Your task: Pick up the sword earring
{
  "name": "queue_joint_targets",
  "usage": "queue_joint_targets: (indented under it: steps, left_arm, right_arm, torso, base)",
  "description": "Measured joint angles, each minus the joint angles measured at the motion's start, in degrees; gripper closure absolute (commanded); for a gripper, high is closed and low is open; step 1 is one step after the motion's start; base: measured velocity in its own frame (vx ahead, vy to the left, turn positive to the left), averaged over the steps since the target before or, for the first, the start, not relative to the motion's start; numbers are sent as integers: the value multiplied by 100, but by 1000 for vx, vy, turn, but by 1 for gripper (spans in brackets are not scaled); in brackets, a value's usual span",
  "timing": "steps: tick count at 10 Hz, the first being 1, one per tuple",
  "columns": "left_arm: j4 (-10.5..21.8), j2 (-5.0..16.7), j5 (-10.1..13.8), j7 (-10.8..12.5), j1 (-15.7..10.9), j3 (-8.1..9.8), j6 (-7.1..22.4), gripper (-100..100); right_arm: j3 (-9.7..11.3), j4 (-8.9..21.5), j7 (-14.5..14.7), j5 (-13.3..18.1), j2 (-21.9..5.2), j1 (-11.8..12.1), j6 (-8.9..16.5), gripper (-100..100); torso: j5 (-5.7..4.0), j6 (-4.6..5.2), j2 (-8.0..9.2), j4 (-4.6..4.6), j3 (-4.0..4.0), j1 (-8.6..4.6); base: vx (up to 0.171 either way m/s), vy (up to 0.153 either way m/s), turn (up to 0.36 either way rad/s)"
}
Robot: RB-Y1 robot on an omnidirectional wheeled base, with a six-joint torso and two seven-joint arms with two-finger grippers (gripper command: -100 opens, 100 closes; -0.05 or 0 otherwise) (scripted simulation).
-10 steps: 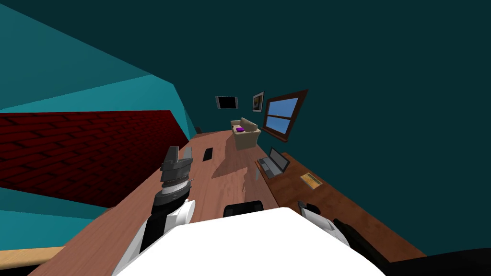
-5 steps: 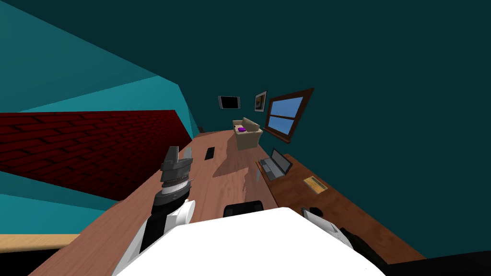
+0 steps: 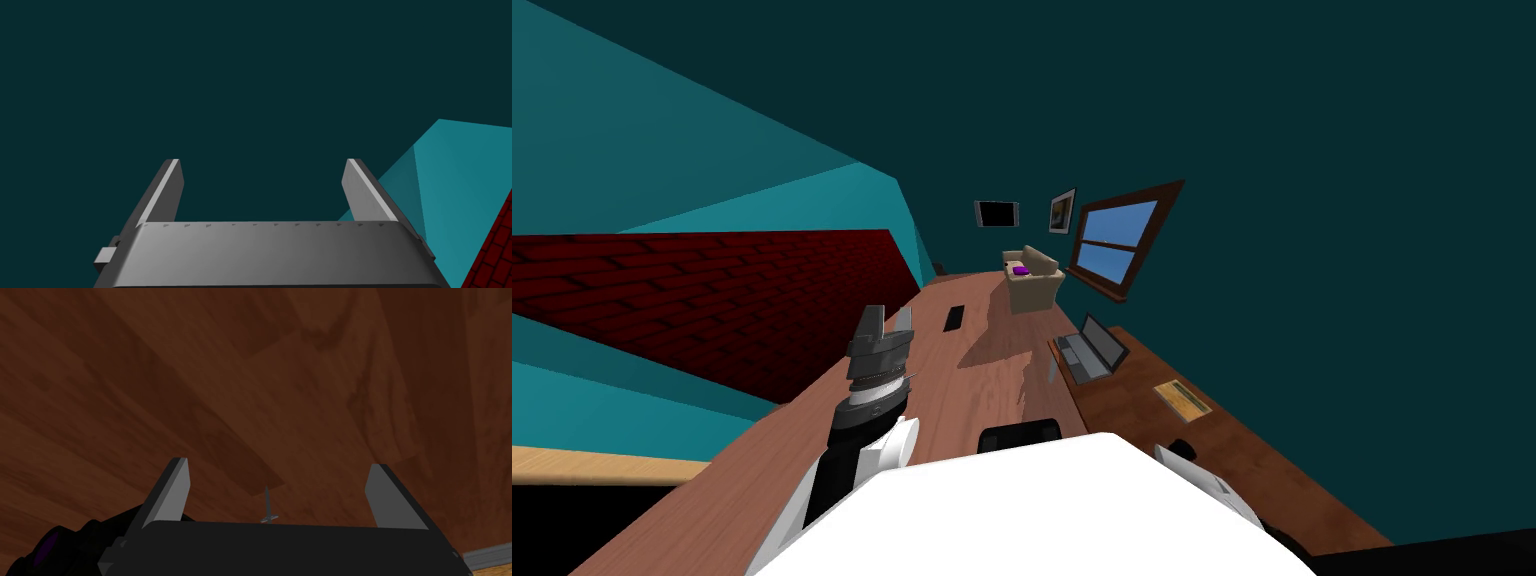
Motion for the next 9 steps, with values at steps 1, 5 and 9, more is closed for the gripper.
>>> queue_joint_targets:
  steps: [1, 5, 9]
  left_arm:
    - [0, 0, 0, 0, 0, 0, 0, 0]
    - [0, 0, 0, 0, 0, 0, 0, 0]
    - [0, 0, 0, 0, 0, 0, 0, 0]
  right_arm:
    - [-18, 131, 2, -22, -34, -61, 56, -100]
    - [-106, 523, 16, -71, -132, -168, 247, -100]
    - [-168, 897, 22, -101, -240, -339, 389, 0]
  torso:
    - [0, 1, 2, 0, 1, 3]
    - [0, 1, 4, 1, 2, 2]
    - [2, 2, 7, 1, 4, 13]
  base:
    - [4, -14, -8]
    - [13, -34, 52]
    - [9, -21, 27]
